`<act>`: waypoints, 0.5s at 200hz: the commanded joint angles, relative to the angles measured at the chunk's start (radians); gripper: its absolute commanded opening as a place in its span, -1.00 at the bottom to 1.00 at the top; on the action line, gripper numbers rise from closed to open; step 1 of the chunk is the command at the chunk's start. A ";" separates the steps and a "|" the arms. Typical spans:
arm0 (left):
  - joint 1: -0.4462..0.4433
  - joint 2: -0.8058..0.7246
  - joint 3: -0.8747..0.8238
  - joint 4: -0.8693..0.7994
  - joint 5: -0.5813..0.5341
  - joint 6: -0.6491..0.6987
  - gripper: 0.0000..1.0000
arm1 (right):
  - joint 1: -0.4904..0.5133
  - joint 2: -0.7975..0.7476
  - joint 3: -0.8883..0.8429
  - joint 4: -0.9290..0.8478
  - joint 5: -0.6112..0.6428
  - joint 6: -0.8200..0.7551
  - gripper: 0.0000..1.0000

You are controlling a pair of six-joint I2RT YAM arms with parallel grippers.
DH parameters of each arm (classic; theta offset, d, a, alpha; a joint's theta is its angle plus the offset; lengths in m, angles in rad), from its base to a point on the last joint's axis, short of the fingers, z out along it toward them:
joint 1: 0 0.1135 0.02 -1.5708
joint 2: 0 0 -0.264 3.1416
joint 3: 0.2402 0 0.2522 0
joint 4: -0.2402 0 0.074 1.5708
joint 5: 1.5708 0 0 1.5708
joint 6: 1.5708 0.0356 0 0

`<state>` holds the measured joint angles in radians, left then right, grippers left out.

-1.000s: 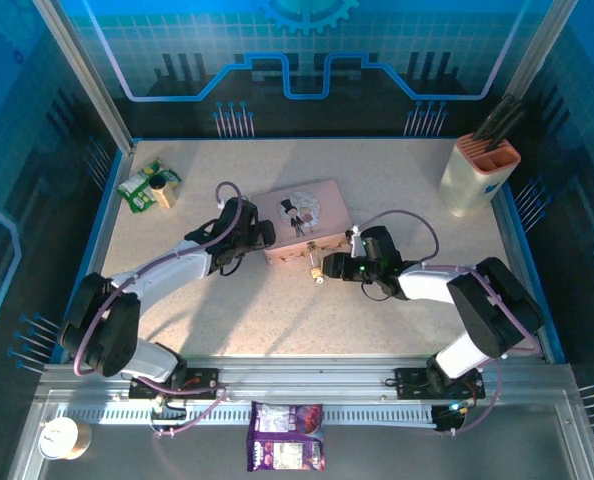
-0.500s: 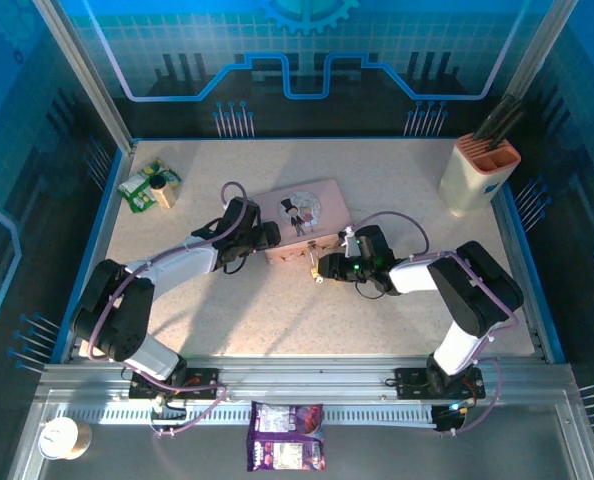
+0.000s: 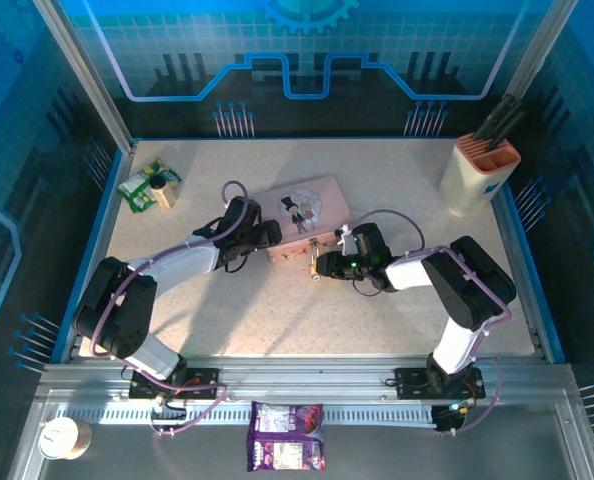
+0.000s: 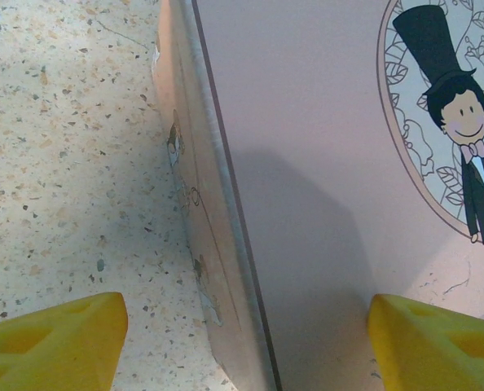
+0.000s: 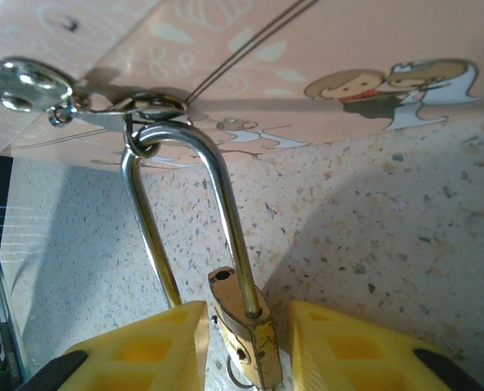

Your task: Unlock the padlock with the key

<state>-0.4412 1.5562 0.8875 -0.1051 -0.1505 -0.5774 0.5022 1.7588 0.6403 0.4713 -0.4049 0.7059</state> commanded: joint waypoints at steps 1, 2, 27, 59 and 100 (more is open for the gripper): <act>0.007 0.025 0.002 -0.033 0.015 -0.012 0.57 | 0.016 0.038 0.038 0.005 -0.003 -0.036 -0.38; 0.007 0.025 0.002 -0.033 0.015 -0.012 0.57 | 0.017 0.038 0.039 0.003 -0.002 -0.037 -0.38; 0.006 0.028 -0.004 -0.028 0.020 -0.018 0.57 | 0.030 0.047 0.054 -0.018 0.015 -0.050 -0.39; 0.006 0.022 -0.014 -0.024 0.021 -0.022 0.57 | 0.036 0.056 0.060 -0.026 0.043 -0.051 -0.44; 0.004 0.017 -0.020 -0.024 0.022 -0.024 0.57 | 0.042 0.052 0.067 -0.040 0.077 -0.055 -0.60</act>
<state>-0.4412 1.5581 0.8871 -0.0986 -0.1505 -0.5968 0.5228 1.7809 0.6765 0.4484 -0.3748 0.6746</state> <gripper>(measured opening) 0.783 0.222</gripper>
